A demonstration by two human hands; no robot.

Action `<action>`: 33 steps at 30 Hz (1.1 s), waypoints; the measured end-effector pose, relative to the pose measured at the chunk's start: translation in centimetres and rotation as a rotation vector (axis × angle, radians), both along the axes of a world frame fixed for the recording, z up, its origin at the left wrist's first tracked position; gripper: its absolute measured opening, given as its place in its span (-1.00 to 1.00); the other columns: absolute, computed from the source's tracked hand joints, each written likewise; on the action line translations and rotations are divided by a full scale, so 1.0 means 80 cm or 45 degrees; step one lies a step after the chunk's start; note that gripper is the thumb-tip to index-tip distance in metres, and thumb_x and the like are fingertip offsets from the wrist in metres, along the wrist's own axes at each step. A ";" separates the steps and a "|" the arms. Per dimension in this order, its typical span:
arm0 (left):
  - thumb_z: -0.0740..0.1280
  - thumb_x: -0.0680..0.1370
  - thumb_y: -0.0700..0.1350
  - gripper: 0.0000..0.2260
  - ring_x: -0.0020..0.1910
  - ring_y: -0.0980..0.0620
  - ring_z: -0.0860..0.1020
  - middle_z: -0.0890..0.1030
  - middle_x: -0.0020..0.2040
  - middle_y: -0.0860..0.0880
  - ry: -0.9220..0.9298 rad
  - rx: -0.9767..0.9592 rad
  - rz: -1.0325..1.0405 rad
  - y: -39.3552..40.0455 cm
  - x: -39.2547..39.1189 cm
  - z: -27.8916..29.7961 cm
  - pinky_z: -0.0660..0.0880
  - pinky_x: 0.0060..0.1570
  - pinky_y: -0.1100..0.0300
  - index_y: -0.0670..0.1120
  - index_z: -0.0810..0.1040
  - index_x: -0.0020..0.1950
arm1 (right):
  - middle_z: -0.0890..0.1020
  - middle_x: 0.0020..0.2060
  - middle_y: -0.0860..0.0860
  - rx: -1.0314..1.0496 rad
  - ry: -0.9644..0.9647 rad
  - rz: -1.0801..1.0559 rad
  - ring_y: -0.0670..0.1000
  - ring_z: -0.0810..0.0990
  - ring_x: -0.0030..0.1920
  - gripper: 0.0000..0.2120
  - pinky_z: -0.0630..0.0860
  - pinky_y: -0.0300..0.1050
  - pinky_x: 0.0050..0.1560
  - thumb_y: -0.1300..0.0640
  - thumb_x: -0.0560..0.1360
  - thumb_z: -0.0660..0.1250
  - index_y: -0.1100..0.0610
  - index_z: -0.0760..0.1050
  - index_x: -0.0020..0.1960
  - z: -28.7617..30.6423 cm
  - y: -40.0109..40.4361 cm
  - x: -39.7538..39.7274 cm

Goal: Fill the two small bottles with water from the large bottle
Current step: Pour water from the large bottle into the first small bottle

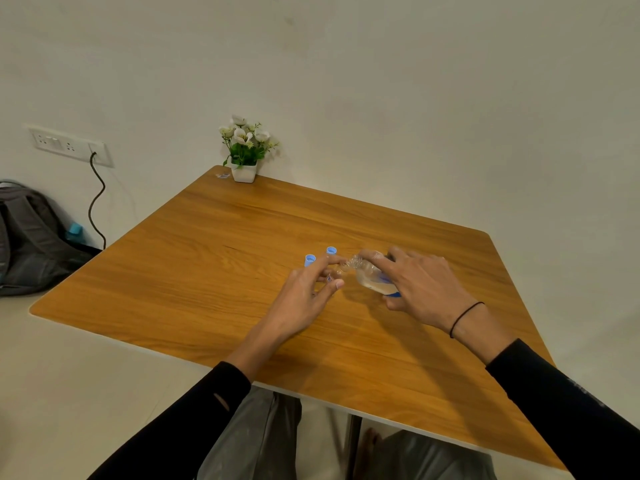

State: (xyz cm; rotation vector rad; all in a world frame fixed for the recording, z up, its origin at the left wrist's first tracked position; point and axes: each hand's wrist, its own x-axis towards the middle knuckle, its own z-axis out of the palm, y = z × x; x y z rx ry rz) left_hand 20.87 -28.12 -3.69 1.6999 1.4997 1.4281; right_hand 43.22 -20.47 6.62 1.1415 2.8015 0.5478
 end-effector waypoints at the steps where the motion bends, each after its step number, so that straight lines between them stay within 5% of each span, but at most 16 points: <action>1: 0.38 0.70 0.07 -0.67 0.27 0.25 0.66 0.73 0.20 0.22 -0.008 0.004 -0.002 0.000 0.000 0.000 0.72 -0.02 0.17 0.28 0.50 0.46 | 0.53 0.10 -0.04 0.000 -0.002 0.002 0.01 0.54 -0.14 -0.12 0.34 -0.11 -0.32 -0.26 0.47 0.46 -0.28 0.00 0.60 0.000 0.000 0.000; 28: 0.41 0.68 0.06 -0.67 0.21 0.28 0.66 0.73 0.17 0.19 0.005 -0.004 0.017 0.005 0.000 -0.001 0.70 -0.03 0.23 0.26 0.52 0.45 | 0.52 0.14 -0.03 0.003 -0.029 0.021 -0.05 0.37 -0.15 -0.12 0.27 -0.10 -0.26 -0.21 0.50 0.46 -0.30 -0.07 0.57 0.009 0.004 -0.002; 33: 0.40 0.69 0.08 -0.69 0.11 0.13 0.71 0.72 0.16 0.20 0.047 -0.025 0.030 0.006 -0.001 0.001 0.71 -0.06 -0.07 0.27 0.52 0.43 | 0.52 0.14 -0.03 0.009 -0.040 0.023 -0.05 0.37 -0.15 -0.11 0.25 -0.11 -0.28 -0.22 0.49 0.47 -0.30 -0.08 0.57 0.009 0.005 -0.003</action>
